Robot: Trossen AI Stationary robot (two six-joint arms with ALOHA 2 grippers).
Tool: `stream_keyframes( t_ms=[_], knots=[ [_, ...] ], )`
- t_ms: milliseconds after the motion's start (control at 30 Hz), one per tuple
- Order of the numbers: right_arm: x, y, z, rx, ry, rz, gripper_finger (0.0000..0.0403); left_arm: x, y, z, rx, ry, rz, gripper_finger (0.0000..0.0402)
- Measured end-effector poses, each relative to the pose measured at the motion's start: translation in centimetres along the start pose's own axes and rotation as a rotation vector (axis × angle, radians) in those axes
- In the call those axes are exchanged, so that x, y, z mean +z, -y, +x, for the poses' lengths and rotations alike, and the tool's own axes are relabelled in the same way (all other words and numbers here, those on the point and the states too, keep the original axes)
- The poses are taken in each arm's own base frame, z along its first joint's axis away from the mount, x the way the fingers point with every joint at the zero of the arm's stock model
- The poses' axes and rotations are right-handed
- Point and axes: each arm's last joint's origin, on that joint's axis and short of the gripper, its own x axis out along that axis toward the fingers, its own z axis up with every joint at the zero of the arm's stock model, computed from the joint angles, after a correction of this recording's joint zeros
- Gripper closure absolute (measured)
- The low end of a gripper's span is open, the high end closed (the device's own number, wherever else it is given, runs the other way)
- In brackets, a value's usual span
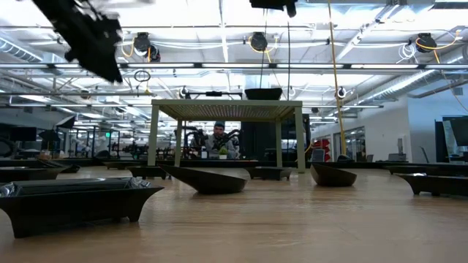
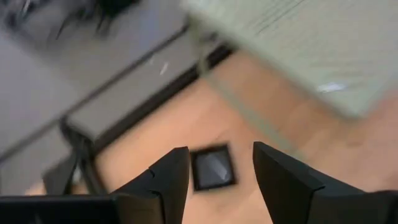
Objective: Pick & Place Mini shaped plates
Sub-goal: Put the black square plate on the shelf
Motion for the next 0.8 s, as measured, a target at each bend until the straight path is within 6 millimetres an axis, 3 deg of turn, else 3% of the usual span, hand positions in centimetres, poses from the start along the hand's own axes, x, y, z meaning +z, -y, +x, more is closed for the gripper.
stream_keyframes(
  t_ms=[133,300,600,800],
  knots=[
    [-0.2,0.0,0.0,0.001,-0.026,-0.004,0.0337,0.4,-0.3,3.7,0.061,-0.216,-0.108,0.0220],
    [-0.7,0.0,0.0,0.002,-0.068,-0.022,0.0337,0.4,-1.7,7.2,-0.024,-0.398,-0.253,0.0220],
    [-1.5,0.0,-0.1,0.011,-0.157,-0.116,0.0337,0.0,-5.0,10.8,0.081,-0.482,-0.367,0.0220],
    [-1.5,0.0,-0.1,0.017,-0.157,-0.188,0.0337,0.2,-5.7,14.0,0.055,-0.447,-0.436,0.0220]
  ],
)
